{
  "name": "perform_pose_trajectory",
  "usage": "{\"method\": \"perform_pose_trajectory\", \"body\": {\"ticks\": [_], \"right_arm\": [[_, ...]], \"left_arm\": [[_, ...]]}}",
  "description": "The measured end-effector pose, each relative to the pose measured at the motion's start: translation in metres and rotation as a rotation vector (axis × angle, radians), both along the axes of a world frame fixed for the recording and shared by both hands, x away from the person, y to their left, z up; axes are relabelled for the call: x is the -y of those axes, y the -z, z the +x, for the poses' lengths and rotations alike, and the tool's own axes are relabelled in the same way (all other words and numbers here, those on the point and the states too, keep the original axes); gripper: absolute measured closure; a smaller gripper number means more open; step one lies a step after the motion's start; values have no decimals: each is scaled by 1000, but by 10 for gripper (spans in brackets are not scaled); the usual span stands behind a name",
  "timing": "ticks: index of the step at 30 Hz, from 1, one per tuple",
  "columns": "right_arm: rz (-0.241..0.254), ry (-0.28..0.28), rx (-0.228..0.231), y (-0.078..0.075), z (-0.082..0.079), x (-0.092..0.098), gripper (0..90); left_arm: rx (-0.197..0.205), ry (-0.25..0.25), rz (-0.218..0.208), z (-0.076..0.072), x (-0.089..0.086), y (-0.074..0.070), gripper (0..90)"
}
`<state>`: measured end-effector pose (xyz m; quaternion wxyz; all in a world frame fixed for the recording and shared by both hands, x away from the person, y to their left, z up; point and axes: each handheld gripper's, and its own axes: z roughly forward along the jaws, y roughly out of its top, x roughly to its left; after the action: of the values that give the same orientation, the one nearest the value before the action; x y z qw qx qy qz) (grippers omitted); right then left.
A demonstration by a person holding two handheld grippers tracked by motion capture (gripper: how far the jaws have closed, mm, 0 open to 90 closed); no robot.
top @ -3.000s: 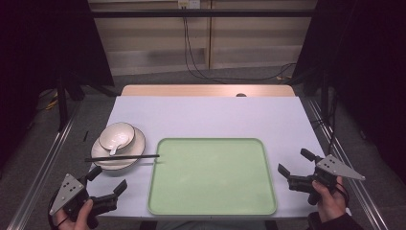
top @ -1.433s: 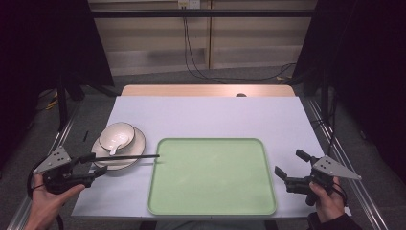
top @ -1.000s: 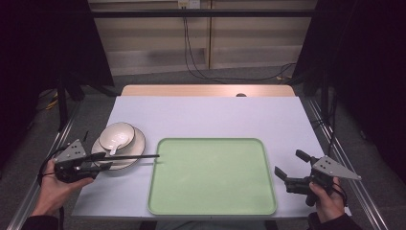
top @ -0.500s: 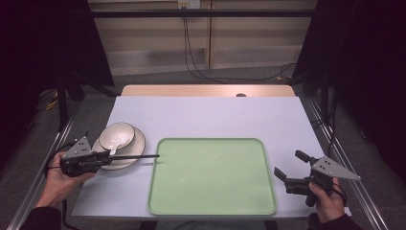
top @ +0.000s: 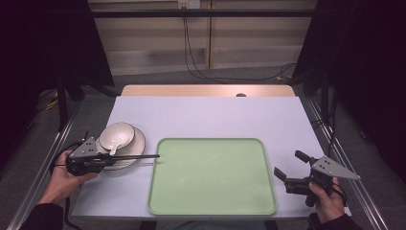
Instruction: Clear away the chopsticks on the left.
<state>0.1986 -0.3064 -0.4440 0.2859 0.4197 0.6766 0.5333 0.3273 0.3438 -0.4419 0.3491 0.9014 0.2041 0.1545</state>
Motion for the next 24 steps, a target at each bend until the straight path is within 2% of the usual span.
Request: {"method": "perform_pose_trajectory", "body": {"ticks": [3,5,8,9,11,12,14,15,17,20,22,24], "right_arm": [[1,-4,4,0,0,0,4],[2,-2,2,0,0,0,4],[2,-4,1,0,0,0,5],[2,-4,1,0,0,0,5],[0,-4,-6,0,0,0,5],[0,-4,-6,0,0,0,5],[0,-4,-6,0,0,0,4],[-2,-5,-7,1,0,0,5],[-2,-8,-10,1,0,0,5],[-3,-12,-13,1,0,-1,5],[4,-6,-13,1,0,-1,5],[-5,-8,-14,1,0,-1,5]], "left_arm": [[-5,-1,7,-1,1,0,759],[-7,24,11,-1,1,0,798],[-11,27,0,-1,3,1,792],[-9,37,17,0,3,0,792],[-12,43,13,0,4,0,791],[-21,54,28,0,5,0,791],[-24,60,14,1,5,1,791],[-47,77,36,2,6,0,793],[-58,92,38,3,8,0,795],[-66,113,55,4,10,-1,805],[-70,112,57,4,11,-1,826],[-78,131,56,5,12,-2,851]]}}
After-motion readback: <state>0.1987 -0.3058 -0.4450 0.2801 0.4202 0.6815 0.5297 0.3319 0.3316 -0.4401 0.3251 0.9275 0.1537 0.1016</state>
